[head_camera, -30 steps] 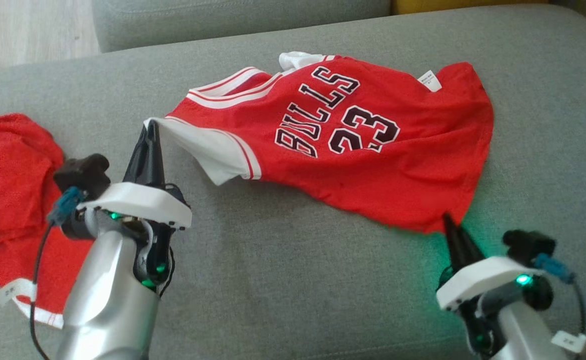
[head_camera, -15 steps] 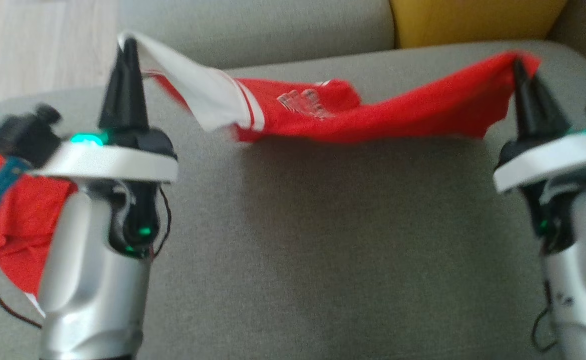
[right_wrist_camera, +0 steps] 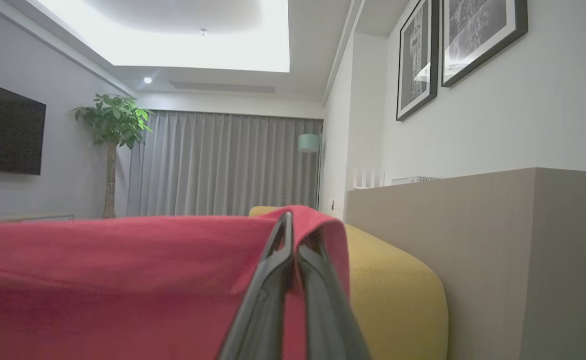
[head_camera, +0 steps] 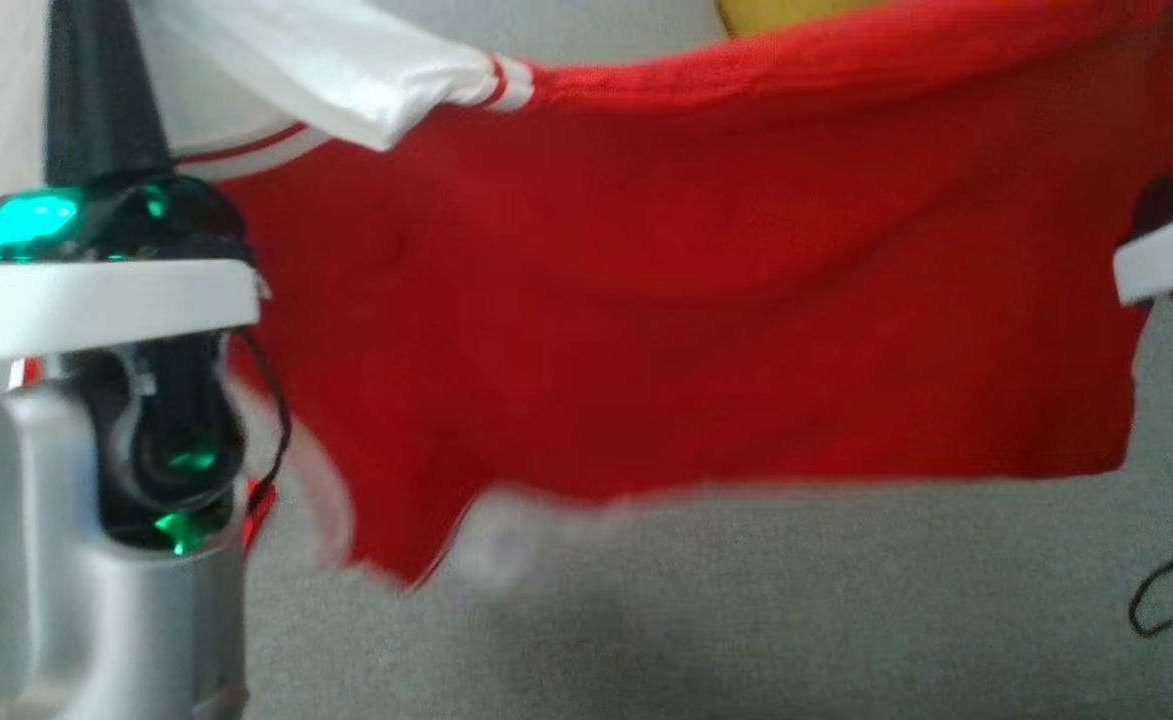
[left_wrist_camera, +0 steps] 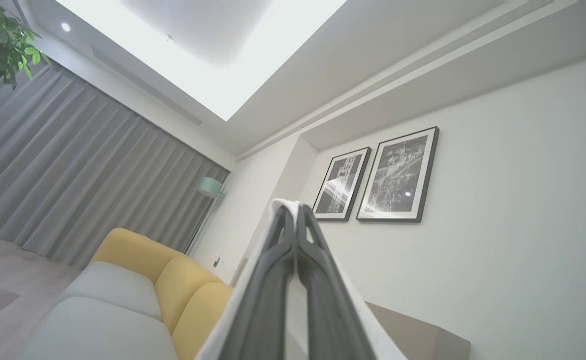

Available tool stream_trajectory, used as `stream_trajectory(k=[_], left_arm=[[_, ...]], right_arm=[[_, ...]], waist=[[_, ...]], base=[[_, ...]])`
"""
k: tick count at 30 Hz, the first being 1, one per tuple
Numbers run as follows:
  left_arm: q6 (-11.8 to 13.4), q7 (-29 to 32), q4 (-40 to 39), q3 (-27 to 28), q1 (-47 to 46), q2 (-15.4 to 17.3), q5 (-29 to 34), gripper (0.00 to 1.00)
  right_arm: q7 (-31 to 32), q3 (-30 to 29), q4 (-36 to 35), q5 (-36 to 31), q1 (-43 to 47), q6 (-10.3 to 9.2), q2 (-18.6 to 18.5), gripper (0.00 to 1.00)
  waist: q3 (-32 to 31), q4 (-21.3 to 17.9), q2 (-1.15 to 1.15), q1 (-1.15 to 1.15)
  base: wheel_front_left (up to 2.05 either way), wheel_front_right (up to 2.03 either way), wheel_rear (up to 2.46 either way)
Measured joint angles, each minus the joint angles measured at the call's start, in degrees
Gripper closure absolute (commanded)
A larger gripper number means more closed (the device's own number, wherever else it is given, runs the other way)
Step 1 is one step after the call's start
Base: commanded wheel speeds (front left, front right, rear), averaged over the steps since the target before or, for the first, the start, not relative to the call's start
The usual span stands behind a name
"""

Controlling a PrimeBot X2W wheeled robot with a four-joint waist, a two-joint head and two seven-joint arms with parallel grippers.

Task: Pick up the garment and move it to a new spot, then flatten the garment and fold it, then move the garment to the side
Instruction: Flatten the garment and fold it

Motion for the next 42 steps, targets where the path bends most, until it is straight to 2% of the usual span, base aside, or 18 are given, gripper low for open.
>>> stream_trajectory(k=[6, 10, 14, 17, 22, 26, 31, 36, 42], left_arm=[[2.34, 3.63, -1.86, 0.38, -1.13, 1.33, 1.49, 1.0], [2.61, 6.38, 4.41, 0.15, -5.05, 1.92, 1.42, 1.0], [2.2, 7.45, 14.24, 0.3, -14.4, 3.21, 1.52, 1.0], [0.55, 6.61, 22.68, 0.45, -25.26, 4.33, 2.34, 1.0], [-1.31, 1.8, 33.84, 1.16, -43.0, 4.93, 3.68, 1.0], [-3.33, -3.19, 40.64, 2.48, -50.75, 4.55, 3.76, 1.0], [-6.11, -6.77, 48.91, 0.22, -50.76, 4.48, 5.54, 1.0], [-7.82, -8.28, 55.16, -1.55, -47.4, 4.44, 6.48, 1.0], [-11.12, -8.22, 63.22, -6.5, -36.42, 5.0, 8.75, 1.0]], right_arm=[[4.41, -0.54, -2.12, -0.38, 1.95, 0.0, 1.55, 1.0], [5.52, 0.01, -0.18, -0.76, -0.19, 0.0, 1.74, 1.0], [5.3, 0.14, 6.41, 0.18, -8.76, 0.0, 1.89, 1.0], [2.67, 0.89, 13.84, 0.83, -19.17, 0.0, 0.96, 1.0], [-6.24, 2.69, 26.72, 3.44, -38.31, 0.0, -0.02, 1.0], [-15.06, 7.31, 34.74, 6.22, -47.34, 0.0, -3.22, 1.0], [-20.98, 9.26, 44.93, 9.22, -48.32, 0.0, -4.36, 1.0], [-21.29, 11.26, 53.39, 14.3, -45.52, 0.0, -3.89, 1.0], [-18.04, 16.45, 62.72, 16.67, -36.16, 0.0, -4.03, 1.0]], waist=[[1.37, -0.22, 0.0, 0.0], [3.86, -0.45, 0.0, 0.0], [8.26, -0.61, 0.0, 0.0], [12.58, -0.63, 0.0, 0.02], [20.14, -0.61, 0.0, 0.02], [25.29, -0.29, 0.0, 0.03], [28.94, 1.04, -0.01, 0.04], [30.3, 2.63, -0.01, 0.02], [28.89, 3.93, 0.0, 0.01]], base=[[0.0, 0.0, 0.0], [0.0, 0.0, 0.0], [0.0, 0.0, 0.0], [0.0, 0.0, 0.0], [0.0, 0.0, 0.0], [0.0, 0.0, 0.0], [0.0, 0.0, 0.0], [0.0, 0.0, 0.0], [0.0, 0.0, 0.0]])
